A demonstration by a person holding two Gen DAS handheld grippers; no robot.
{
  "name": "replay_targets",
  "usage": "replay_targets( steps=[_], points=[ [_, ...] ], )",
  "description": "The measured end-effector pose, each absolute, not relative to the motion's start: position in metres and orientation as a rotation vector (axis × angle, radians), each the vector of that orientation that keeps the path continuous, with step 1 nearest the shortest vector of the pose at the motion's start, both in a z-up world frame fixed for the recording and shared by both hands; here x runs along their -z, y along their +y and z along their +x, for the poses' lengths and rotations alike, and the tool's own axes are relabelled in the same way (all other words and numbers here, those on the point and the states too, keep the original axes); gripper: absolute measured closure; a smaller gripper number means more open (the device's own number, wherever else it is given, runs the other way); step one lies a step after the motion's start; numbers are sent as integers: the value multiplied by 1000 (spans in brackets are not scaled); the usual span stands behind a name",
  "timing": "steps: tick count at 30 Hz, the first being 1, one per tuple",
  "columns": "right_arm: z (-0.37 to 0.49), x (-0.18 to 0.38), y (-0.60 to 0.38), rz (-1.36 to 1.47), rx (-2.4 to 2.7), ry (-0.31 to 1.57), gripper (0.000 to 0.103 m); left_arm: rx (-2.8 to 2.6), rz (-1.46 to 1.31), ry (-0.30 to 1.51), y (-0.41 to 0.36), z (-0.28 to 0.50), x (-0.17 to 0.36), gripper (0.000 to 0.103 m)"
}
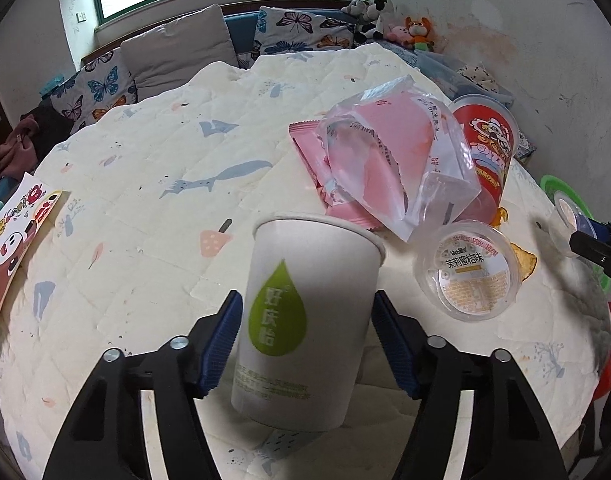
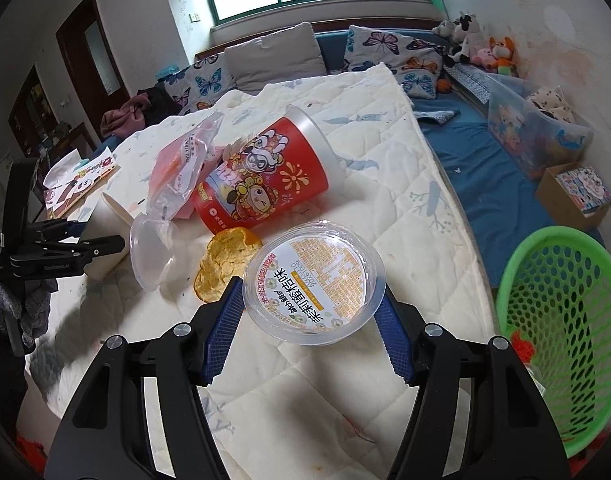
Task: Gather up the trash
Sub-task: 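Grasp the clear round tub with the right gripper while the left gripper grasps the white paper cup, then carry the clear tub over the green basket and open the right gripper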
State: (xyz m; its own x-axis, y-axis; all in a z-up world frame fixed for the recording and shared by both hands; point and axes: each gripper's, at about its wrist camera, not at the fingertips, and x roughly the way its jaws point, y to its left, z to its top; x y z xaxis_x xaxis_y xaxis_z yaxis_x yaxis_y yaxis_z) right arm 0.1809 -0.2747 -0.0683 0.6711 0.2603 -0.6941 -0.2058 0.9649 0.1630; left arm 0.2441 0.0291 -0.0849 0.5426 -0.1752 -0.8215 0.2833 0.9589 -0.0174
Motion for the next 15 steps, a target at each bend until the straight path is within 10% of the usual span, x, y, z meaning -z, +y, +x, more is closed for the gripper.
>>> replay_targets(
  steps=[15],
  points=[
    [152,65,-339,153,-139,766,39,283,126,853,21,211,37,45]
  ],
)
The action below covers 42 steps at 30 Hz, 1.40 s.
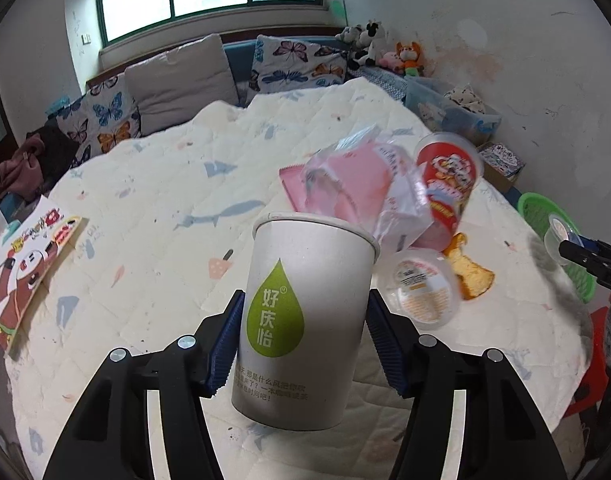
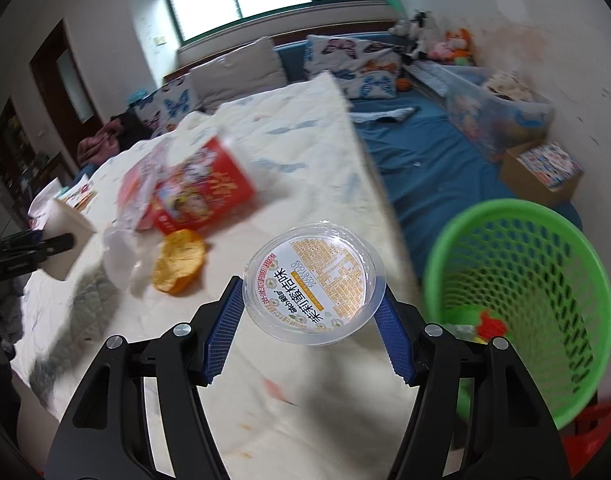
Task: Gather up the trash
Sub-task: 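Carry the clear tub over the green basket and open the right gripper, then carry the white paper cup over the green basket and open the left gripper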
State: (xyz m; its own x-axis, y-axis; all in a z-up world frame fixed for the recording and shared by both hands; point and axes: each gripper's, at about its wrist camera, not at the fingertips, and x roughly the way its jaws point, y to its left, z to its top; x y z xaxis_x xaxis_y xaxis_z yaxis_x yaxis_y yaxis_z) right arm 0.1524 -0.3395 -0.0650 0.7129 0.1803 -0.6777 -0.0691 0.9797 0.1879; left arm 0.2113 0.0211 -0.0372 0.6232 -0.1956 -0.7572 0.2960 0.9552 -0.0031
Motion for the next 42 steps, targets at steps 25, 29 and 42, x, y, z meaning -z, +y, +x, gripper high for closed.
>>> replay_targets(
  steps=[25,29,42],
  points=[
    [135,130,-523,321,189,903,38,567,253,785,-140,188,-6,45],
    [144,137,-529,322,195,915,38,595,267,800,-161,188,-1,45],
    [153,136,-544,319,210,894,32,697,306,829,-225,189,10,45]
  ],
)
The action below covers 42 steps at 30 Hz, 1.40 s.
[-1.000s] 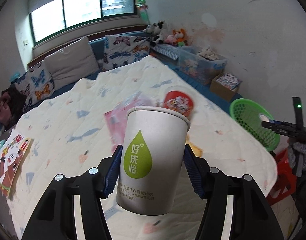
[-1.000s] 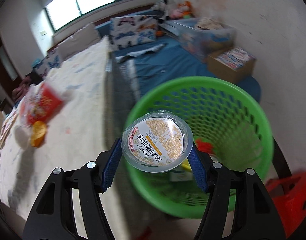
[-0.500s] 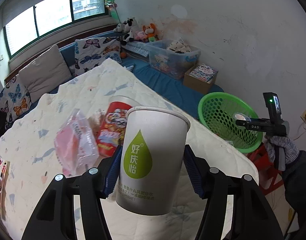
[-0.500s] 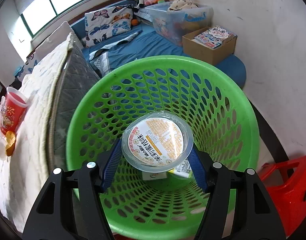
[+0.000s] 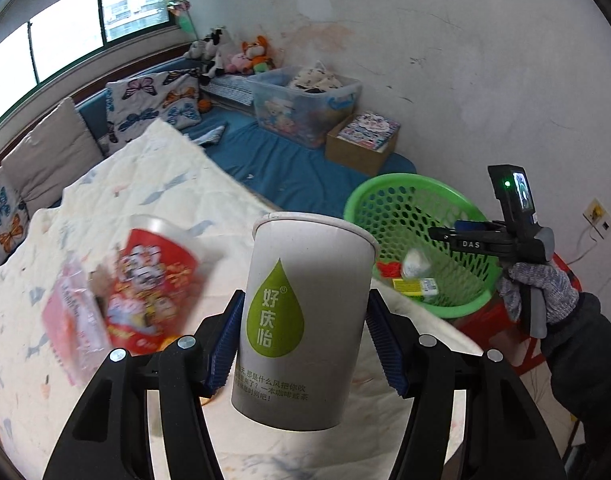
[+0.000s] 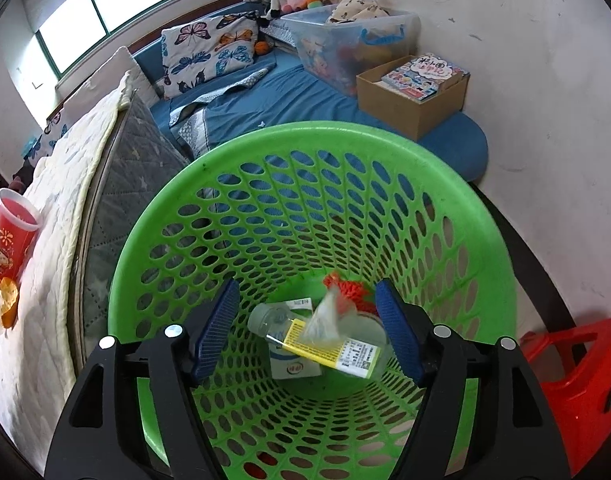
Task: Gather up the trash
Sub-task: 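Carry the white paper cup over the green basket and open the left gripper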
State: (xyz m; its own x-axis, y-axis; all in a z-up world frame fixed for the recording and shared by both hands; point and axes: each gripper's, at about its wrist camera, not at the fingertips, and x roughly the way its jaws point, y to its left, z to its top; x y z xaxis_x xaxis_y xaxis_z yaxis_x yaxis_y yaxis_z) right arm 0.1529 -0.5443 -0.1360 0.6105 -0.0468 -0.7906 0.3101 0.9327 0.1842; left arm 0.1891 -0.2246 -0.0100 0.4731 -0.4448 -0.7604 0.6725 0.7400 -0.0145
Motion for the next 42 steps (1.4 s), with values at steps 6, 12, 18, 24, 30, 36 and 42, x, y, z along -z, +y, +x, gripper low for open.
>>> replay_targets(
  steps=[6,12,18,24,30,36,42],
  points=[
    [130,121,-551,330,211,848,32,754,322,848,-257,187,17,45],
    [102,103,-553,312,216,800,32,801,370,850,-297,182,23,45],
    [75,91,-556,320,231,761,31,834,392,875,-332,183,32,44],
    [55,83,-558,347,239,728,30,855,418,911,-369,186,47,44],
    [46,80,-557,365,239,715,30,861,434,949,-396,189,64,43],
    [44,80,-556,373,239,710,30,872,411,964,-405,189,70,30],
    [40,80,-552,379,235,707,30,871,368,950,-391,187,63,30]
  ],
)
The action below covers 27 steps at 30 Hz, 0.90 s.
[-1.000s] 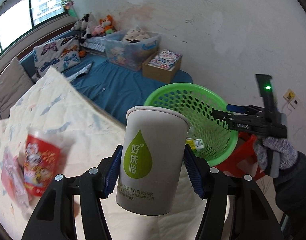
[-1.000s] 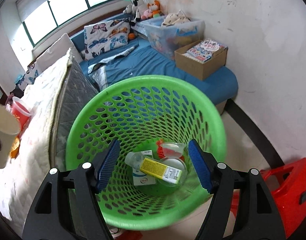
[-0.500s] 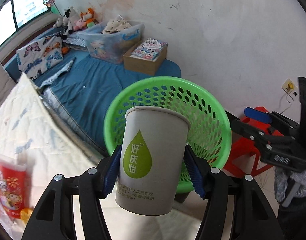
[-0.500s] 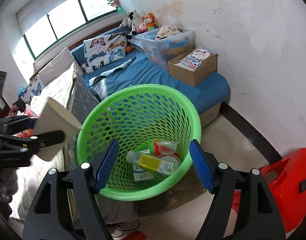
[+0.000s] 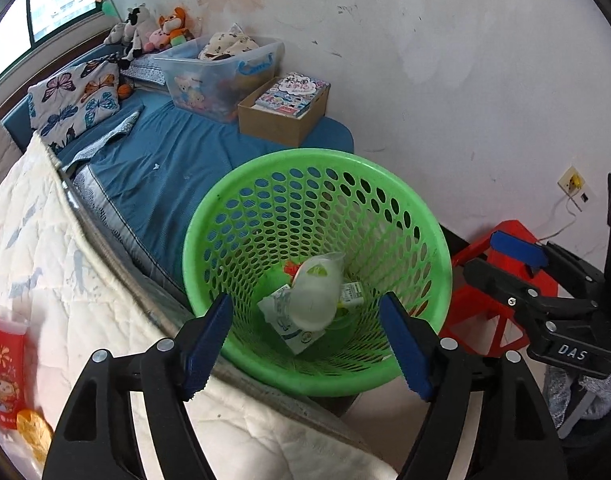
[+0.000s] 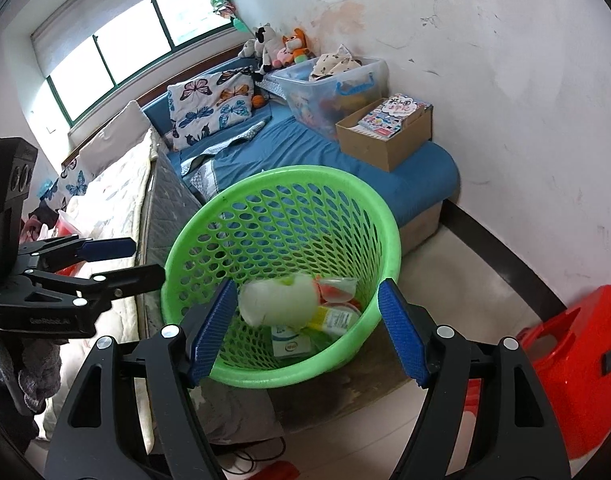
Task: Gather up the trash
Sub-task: 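Carry the white paper cup over the green basket and open the left gripper, then move both grippers back over the bed toward the bread crust and tub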
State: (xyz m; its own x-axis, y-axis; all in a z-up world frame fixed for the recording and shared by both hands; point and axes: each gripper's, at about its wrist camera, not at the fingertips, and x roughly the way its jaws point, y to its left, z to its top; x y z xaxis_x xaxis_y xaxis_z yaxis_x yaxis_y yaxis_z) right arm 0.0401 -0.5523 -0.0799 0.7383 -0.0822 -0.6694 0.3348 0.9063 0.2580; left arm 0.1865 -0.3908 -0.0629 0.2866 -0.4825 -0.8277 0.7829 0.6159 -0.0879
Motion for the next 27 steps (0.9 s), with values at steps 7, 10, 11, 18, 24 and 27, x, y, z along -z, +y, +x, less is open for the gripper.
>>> replay_targets(
  steps=[7,10,11,18,24,27],
  points=[
    [43,74,-537,371,204,701,30,837,316,925,-349,182,48,30],
    [45,71,-528,367,186,696,30,821,290,911,-329,178,41,30],
    [46,71,-525,363,179,695,30,810,282,904,-320,177,38,30],
    [57,64,-491,334,109,697,30,744,215,872,-256,170,26,30],
    [71,60,-455,297,32,708,30,658,157,856,-198,172,17,30],
    [80,61,-433,267,-11,720,30,595,128,846,-164,173,14,30]
  ],
)
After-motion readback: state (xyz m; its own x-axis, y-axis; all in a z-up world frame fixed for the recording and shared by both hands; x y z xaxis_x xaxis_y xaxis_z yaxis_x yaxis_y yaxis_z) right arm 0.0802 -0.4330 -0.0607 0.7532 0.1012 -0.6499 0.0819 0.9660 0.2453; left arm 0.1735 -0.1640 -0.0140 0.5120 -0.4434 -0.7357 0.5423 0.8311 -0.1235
